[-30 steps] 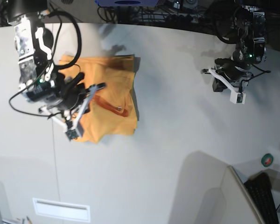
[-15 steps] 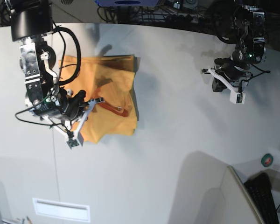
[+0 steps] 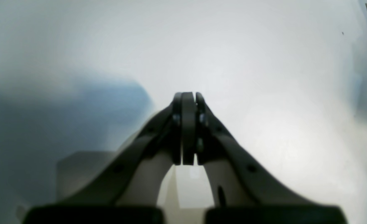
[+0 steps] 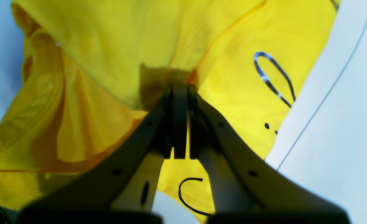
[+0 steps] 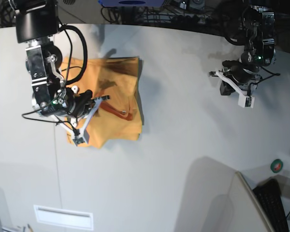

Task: Layout the t-shirt on the table in an organized manner, then fold the t-shirt properly
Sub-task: 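Press and smooth the folded shirt with the right gripper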

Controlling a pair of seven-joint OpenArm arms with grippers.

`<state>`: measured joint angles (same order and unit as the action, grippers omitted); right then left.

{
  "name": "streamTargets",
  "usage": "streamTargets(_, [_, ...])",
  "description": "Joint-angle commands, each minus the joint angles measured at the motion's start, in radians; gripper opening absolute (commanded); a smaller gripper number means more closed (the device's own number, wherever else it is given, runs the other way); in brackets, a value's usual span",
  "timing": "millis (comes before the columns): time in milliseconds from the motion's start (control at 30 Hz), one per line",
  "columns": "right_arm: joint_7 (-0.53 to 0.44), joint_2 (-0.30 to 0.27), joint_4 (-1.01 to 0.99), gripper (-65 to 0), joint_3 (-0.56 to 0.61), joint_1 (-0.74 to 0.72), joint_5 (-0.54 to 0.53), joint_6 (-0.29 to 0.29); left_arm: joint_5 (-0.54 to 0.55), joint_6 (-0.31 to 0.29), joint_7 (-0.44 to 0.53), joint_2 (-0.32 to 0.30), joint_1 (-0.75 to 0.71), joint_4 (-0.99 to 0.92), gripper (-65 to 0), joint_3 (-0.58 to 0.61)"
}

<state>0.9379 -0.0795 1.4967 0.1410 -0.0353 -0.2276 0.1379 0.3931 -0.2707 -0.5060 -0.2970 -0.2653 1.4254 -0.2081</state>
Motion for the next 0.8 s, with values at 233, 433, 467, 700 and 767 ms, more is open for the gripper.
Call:
streamTargets(233, [-0.052,0.019,-0.071,-65.0,-0.004,-0.031,-0.005,-0.001,0.007,-0.006,0.019,-0.012,0.007,0.015,-65.0,-0.006])
streamTargets(433, [-0.056,0.059,-0.09,-65.0,-0.002,-0.047,-0.006,0.001,0.007,-0.006,0.019,-0.012,0.007,0.015,-65.0,-0.006])
streamTargets(467, [-0.056,0.066,-0.087,-65.0,0.007,-0.051,-0.006,0.001,0.007,-0.006,0.019,-0.012,0.007,0.015,-65.0,-0.006])
streamTargets(700, [-0.058,0.14,-0.123,-65.0,0.107,-0.111,-0.005,0.001,0.007,-0.006,0.017,-0.012,0.007,0.015,-65.0,-0.006])
streamTargets(767, [-0.081,0.162,-0.16,-65.0,0.133,-0.153,-0.003,0.001,0.007,-0.006,0.017,-0.012,0.007,0.015,-65.0,-0.006])
